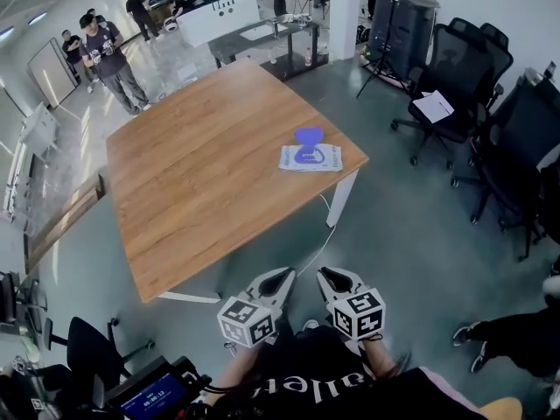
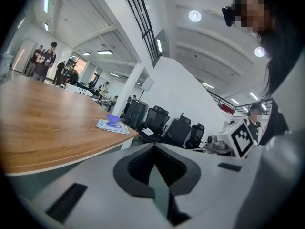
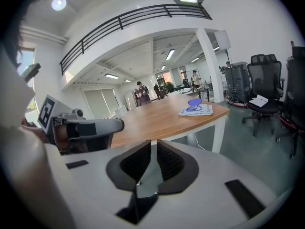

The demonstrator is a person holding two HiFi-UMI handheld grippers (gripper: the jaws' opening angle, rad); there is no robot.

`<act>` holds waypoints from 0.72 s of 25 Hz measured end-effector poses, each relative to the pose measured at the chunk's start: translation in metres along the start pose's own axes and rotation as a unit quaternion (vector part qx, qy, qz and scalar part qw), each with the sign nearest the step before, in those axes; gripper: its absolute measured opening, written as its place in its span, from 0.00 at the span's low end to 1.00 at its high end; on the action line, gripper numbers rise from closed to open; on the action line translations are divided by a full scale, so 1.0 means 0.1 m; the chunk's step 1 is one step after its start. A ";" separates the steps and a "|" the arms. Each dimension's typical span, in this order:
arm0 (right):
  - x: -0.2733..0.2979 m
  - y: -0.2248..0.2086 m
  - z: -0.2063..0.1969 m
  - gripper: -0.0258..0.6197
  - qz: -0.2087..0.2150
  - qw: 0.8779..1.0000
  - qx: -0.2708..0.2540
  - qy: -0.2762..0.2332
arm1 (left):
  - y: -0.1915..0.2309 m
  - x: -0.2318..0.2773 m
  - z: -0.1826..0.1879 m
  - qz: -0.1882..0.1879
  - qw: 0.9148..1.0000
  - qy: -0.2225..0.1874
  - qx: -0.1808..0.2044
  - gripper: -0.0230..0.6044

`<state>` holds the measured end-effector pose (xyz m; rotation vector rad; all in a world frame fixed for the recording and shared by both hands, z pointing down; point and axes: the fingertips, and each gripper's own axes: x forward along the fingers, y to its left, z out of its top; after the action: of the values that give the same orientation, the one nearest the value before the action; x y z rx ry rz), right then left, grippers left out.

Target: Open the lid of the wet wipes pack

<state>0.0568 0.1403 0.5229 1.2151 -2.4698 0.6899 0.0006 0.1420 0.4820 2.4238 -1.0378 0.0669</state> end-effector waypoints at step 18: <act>-0.05 0.05 0.01 0.11 0.008 1.000 0.013 -0.014 | -0.02 -0.03 -0.03 0.006 1.000 -0.007 -0.003 0.04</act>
<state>0.0564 0.1457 0.5181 1.2249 -2.5037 0.7167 0.0002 0.1467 0.4830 2.4153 -1.0565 0.0508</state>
